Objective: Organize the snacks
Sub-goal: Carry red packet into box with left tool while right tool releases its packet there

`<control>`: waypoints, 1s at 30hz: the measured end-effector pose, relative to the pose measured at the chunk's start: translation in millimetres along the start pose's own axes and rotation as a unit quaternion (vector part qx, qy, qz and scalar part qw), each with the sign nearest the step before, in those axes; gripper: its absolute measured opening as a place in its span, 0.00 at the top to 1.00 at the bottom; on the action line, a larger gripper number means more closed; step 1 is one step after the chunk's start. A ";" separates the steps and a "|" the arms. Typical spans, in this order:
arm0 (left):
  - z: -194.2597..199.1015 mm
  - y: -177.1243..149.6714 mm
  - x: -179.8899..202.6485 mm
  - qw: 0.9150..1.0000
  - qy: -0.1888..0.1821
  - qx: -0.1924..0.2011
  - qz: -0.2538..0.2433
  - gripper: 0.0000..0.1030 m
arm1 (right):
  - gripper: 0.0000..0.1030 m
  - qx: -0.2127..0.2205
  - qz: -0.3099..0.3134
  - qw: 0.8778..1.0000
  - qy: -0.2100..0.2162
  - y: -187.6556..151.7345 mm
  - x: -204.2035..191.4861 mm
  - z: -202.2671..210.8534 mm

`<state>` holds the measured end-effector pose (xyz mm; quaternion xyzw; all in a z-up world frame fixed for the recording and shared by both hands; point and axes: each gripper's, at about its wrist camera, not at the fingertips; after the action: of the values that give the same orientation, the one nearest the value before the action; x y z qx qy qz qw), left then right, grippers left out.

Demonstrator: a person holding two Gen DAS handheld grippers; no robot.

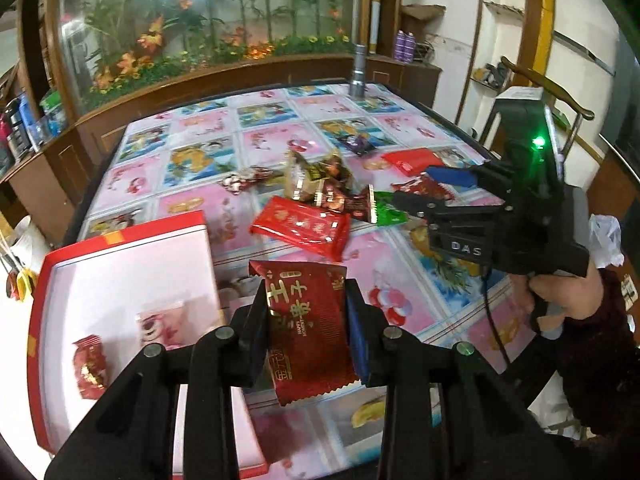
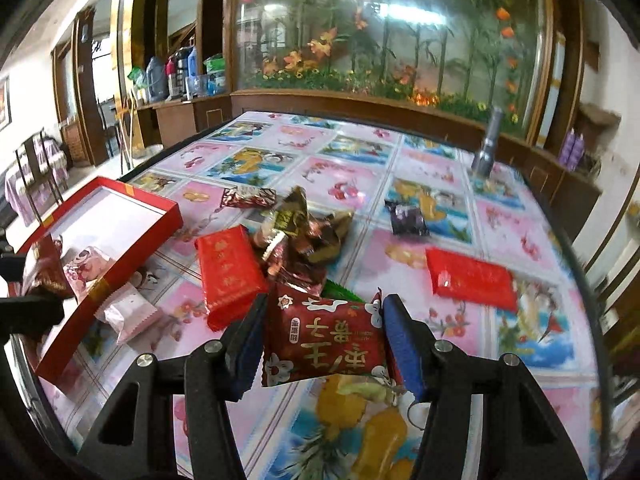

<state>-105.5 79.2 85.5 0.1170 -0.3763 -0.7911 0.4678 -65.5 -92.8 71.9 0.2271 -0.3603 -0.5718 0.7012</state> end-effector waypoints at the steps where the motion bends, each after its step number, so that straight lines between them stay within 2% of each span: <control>1: 1.6 -0.7 -4.5 1.000 0.003 0.001 0.005 0.70 | 0.44 0.003 0.007 1.000 -0.005 2.8 -3.4 3.7; 11: 17.3 -12.7 -33.2 0.999 0.013 0.015 0.032 0.70 | 0.44 0.029 0.046 0.998 -0.043 29.6 -27.1 35.9; 18: 30.9 -19.5 -48.0 0.999 0.011 0.029 0.039 0.70 | 0.44 0.042 0.069 0.995 -0.054 40.9 -48.3 49.9; 27: 54.2 -37.1 -72.1 0.997 0.019 0.047 0.059 0.69 | 0.44 0.056 0.097 0.993 -0.047 51.1 -84.7 62.5; 30: 62.2 -45.0 -83.4 0.996 0.033 0.050 0.065 0.69 | 0.44 0.054 0.109 0.992 -0.034 53.9 -104.7 62.2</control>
<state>-123.6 191.1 82.8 0.1416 -0.4070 -0.7348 0.5238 -87.8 27.2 125.2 0.2046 -0.4372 -0.4786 0.7335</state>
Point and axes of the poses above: each gripper's, at about its wrist camera, not at the fingertips, and z roughly against the way its jaws point, x to its right, y to its top, and after that the axes turned 10 degrees about -y, right-handed
